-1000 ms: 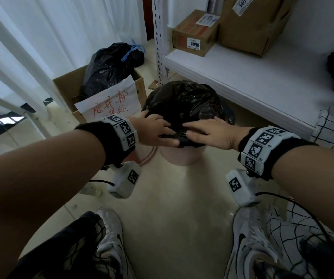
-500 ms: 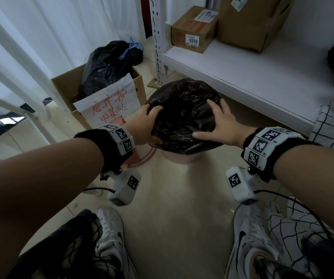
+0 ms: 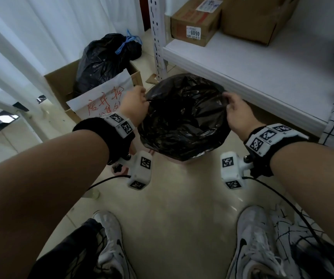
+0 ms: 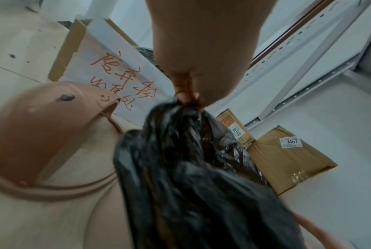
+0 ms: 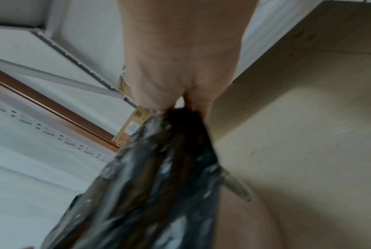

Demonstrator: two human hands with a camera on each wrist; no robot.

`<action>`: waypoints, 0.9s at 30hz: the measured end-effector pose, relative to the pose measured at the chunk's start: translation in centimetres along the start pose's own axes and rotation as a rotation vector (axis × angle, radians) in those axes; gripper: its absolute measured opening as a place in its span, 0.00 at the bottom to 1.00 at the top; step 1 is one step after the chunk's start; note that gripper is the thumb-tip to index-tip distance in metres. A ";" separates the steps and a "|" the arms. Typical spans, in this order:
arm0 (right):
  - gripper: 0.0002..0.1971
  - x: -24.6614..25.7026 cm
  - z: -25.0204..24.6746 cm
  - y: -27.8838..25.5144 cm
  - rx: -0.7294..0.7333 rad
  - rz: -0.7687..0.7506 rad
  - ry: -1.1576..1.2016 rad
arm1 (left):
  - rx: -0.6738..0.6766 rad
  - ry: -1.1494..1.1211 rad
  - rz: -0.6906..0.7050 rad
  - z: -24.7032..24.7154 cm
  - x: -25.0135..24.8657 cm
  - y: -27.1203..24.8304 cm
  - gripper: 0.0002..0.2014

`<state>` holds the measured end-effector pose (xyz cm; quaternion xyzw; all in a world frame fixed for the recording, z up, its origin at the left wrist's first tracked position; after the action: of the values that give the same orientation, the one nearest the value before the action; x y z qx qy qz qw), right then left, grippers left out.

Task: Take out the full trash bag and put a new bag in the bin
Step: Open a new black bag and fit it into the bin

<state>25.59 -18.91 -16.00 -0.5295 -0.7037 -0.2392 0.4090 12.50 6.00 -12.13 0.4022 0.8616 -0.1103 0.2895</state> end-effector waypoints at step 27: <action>0.13 -5.1 1.1 -0.1 0.441 0.273 -0.708 | 0.204 0.184 0.039 3.0 1.6 1.6 0.21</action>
<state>25.64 -20.85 -20.82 -0.5672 -0.7581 0.1691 0.2738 14.16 6.74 -15.45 0.4548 0.8607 -0.1545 0.1688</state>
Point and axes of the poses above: each hand's wrist, its own y-axis towards the middle knuckle, its own z-axis out of the palm, x = y × z, the point moved 7 cm from there along y, towards the middle knuckle, and after that the axes turned 7 degrees about -x, right-handed, at the moved point
